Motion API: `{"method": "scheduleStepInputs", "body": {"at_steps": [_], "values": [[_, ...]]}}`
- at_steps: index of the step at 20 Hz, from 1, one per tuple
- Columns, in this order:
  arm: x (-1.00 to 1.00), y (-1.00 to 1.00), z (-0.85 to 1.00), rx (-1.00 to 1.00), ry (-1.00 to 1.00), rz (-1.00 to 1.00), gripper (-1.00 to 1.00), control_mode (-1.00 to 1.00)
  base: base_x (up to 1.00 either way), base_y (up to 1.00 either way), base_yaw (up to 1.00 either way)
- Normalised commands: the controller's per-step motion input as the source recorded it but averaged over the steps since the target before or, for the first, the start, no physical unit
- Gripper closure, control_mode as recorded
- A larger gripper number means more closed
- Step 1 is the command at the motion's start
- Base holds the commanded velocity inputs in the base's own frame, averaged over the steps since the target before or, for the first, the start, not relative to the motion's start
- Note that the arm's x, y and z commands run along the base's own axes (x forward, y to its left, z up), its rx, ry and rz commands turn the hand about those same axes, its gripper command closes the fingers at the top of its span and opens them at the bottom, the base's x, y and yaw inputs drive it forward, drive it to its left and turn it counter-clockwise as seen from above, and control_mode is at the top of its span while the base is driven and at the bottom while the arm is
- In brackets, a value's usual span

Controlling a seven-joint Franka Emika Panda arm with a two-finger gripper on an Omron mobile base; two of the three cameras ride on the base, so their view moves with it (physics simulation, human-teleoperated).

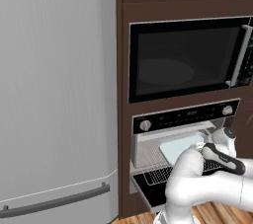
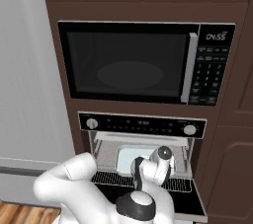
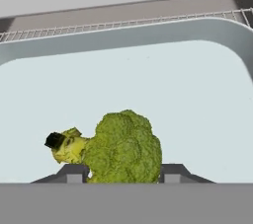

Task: Place the broccoli on the bottom rack of the oven.

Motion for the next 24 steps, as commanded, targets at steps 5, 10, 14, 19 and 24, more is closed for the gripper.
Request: {"method": "scheduleStepInputs", "body": {"at_steps": [5,10,14,19,24], "values": [[0.15,0.00,-0.21,0.00,0.06,0.00,1.00,-1.00,0.00,0.00,0.00],[0.00,-0.09,-0.12,0.00,-0.01,0.00,-1.00,-1.00,0.00,0.00,0.00],[-0.04,-0.04,0.03,0.00,-0.02,0.00,-1.00,-1.00,0.00,0.00,0.00],[-0.25,-0.01,0.39,0.00,0.00,0.00,-1.00,-1.00,0.00,0.00,0.00],[-0.84,-0.06,0.78,0.00,0.00,0.00,-1.00,-1.00,0.00,0.00,0.00]]}}
